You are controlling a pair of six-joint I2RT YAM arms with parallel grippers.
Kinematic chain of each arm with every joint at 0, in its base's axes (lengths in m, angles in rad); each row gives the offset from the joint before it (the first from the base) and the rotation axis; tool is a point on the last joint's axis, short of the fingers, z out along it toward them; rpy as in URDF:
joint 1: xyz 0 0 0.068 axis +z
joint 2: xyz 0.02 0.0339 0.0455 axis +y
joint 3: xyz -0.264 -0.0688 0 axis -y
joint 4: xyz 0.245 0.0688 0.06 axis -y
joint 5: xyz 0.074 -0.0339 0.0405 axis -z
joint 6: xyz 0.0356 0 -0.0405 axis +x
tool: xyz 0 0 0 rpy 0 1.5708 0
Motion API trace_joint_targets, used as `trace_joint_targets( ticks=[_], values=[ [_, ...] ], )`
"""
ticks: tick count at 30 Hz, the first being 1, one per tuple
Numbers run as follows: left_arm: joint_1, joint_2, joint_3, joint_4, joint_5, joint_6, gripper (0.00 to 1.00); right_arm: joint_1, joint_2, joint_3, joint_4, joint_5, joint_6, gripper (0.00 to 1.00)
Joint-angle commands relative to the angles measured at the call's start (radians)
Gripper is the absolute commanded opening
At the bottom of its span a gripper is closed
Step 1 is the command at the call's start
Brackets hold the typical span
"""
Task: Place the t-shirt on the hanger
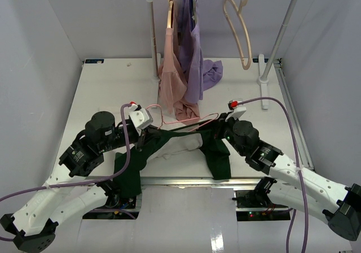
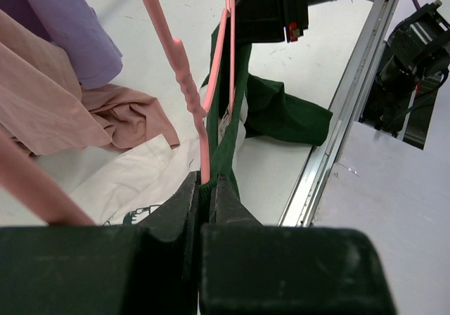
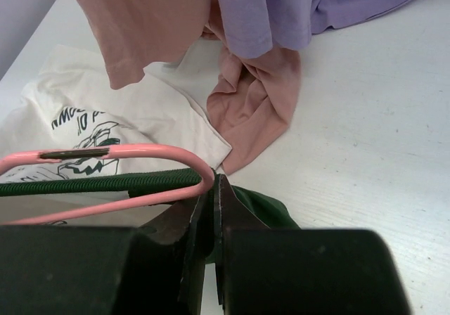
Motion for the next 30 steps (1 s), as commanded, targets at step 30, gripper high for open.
trace_joint_targets(
  ticks=[30],
  values=[
    [-0.001,0.245,0.080,-0.022,0.167,0.029,0.00,-0.117,0.086,0.466,-0.375,-0.563,-0.321,0.08]
  ],
)
